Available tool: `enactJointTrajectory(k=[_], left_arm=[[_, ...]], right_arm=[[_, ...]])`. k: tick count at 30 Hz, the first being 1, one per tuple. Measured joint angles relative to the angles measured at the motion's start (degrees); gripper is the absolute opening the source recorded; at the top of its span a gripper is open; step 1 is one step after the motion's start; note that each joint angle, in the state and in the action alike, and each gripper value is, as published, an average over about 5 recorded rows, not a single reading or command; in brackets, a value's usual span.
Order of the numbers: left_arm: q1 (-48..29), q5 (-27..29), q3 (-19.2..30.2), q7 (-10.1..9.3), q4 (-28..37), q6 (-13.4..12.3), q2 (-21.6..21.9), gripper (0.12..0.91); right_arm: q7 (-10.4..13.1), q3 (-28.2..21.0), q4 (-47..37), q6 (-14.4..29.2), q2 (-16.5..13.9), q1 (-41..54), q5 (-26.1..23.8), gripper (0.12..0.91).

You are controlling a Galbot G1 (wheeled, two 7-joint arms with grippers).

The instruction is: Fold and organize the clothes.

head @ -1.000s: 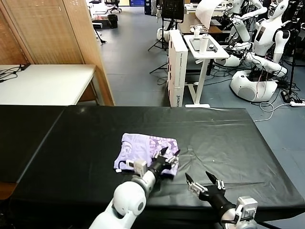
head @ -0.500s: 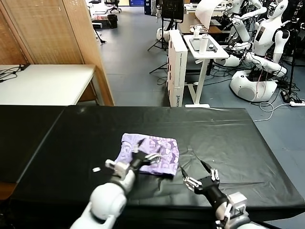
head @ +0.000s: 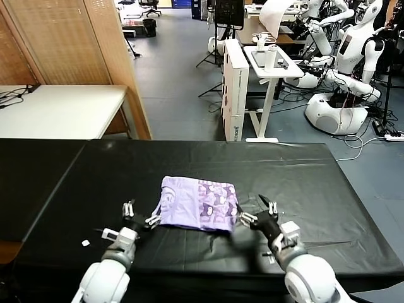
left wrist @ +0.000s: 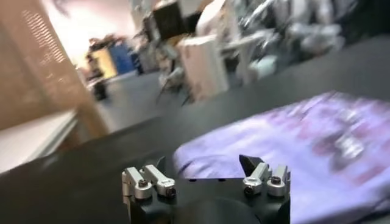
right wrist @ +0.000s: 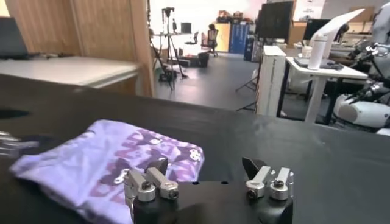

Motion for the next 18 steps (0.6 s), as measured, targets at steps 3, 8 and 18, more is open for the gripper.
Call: enactJointTrajectory(k=[3, 8, 18], left_arm=[[0.9, 0.8, -0.5, 0.07, 0.0, 0.3, -0.3, 0.907], [1.7, 1.2, -1.2, 0.15, 0.0, 0.3, -0.6, 0.907], [1.8, 1.4, -1.1, 0.22, 0.6, 0.5, -1.0, 0.907]], right_arm=[[0.1, -1.2, -2.5, 0.1, 0.4, 2.7, -0.2, 0.907], [0.1, -3.0, -5.9, 0.2, 1.2, 5.8, -1.8, 0.907], [0.2, -5.7, -9.6, -1.0, 2.0, 6.9, -8.8, 0.907]])
